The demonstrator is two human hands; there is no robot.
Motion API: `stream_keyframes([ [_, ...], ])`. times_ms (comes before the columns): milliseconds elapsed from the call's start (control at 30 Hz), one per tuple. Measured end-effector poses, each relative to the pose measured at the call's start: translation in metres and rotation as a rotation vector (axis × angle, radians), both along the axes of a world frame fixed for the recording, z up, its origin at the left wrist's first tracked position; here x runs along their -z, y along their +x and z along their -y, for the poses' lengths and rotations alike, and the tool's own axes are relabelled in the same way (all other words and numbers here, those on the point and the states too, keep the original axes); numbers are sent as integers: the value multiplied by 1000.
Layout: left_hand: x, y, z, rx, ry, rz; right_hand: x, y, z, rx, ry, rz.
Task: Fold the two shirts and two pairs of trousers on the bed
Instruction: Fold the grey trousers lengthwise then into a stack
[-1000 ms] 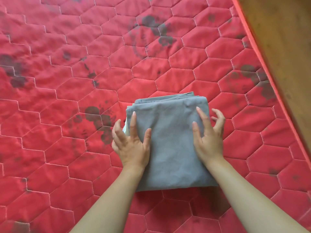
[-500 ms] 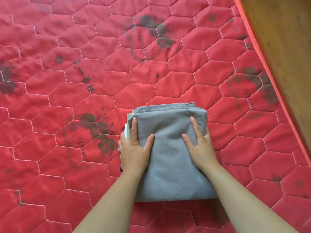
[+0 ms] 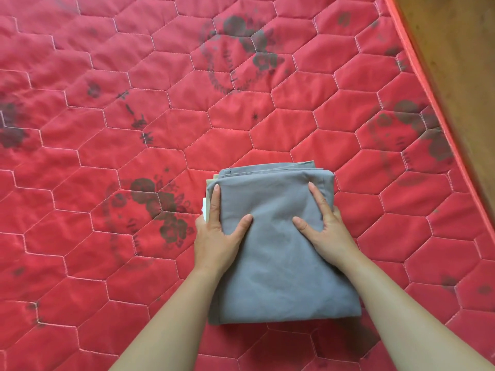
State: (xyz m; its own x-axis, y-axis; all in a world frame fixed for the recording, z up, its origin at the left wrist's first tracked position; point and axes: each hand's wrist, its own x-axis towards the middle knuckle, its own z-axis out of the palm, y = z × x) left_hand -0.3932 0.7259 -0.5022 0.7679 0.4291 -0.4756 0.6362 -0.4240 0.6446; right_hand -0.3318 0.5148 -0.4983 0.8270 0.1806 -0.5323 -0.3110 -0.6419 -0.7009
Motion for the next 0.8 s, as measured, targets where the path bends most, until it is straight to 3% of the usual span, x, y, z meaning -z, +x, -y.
stream_keyframes([
  [400, -22, -27, 1, -69, 26, 13, -14, -20, -5, 101, 75, 11],
  [600, -140, -127, -5, -175, 38, -32, -117, -97, -16, -42, 161, -21],
  [800, -272, -248, -7, -412, 123, 2, -240, -177, -44, -277, 218, 9],
])
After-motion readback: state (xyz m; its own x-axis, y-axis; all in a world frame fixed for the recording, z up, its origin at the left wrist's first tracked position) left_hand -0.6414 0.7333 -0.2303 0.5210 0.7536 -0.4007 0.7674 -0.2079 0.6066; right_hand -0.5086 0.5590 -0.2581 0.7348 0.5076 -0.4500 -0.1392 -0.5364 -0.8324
